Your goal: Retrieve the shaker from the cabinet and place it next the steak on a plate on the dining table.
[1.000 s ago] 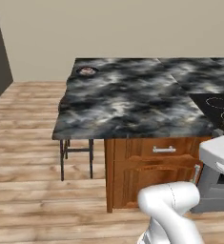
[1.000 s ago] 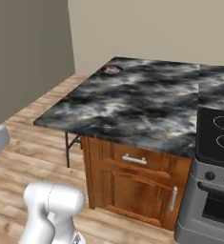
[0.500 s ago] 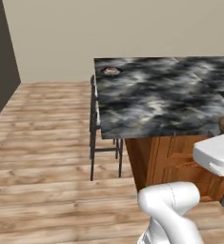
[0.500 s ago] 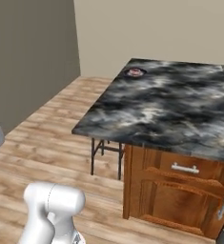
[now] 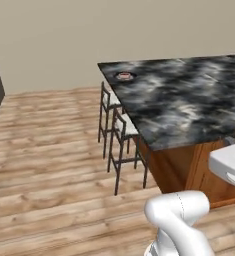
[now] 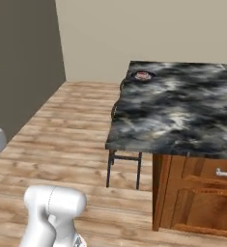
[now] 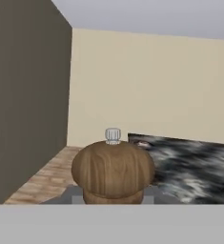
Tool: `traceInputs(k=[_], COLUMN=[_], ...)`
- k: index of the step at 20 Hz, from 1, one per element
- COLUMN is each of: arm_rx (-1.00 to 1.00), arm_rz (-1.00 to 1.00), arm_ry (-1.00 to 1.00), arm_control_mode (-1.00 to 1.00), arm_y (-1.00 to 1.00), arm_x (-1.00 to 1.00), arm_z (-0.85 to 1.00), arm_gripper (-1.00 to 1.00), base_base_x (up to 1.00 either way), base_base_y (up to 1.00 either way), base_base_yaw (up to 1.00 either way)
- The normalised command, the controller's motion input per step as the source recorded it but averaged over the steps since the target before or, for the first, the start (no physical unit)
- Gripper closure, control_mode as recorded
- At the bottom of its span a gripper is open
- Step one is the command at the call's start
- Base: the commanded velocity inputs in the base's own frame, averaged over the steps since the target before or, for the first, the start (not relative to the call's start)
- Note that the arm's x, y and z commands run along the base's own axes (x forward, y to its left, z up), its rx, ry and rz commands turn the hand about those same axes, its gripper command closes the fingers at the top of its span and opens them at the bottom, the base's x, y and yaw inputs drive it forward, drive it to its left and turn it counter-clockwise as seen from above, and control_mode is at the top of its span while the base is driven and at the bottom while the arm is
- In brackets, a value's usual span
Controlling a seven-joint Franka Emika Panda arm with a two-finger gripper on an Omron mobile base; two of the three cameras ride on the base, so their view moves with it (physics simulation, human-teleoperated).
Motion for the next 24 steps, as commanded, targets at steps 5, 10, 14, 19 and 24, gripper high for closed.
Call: traceInputs(k=[5,10,14,19,24], arm_rx=[0.0,0.0,0.0,0.0,0.0], arm_rz=[0.0,0.0,0.0,0.0,0.0], arm_ry=[0.0,0.0,0.0,0.0,0.0], arm_control_mode=[1.0,1.0,1.0,1.0,1.0], arm_y=[0.0,0.0,0.0,0.0,0.0], arm_x=[0.0,0.0,0.0,0.0,0.0], arm_z=[0.0,0.0,0.0,0.0,0.0], arm_gripper=[1.0,1.0,1.0,1.0,1.0], base_base_x=[0.92,0.86,0.81,0.8,0.77], base_base_y=[1.0,1.0,1.0,1.0,1.0], base_base_yaw=[-0.5,-0.48,-0.47,-0.47,-0.44])
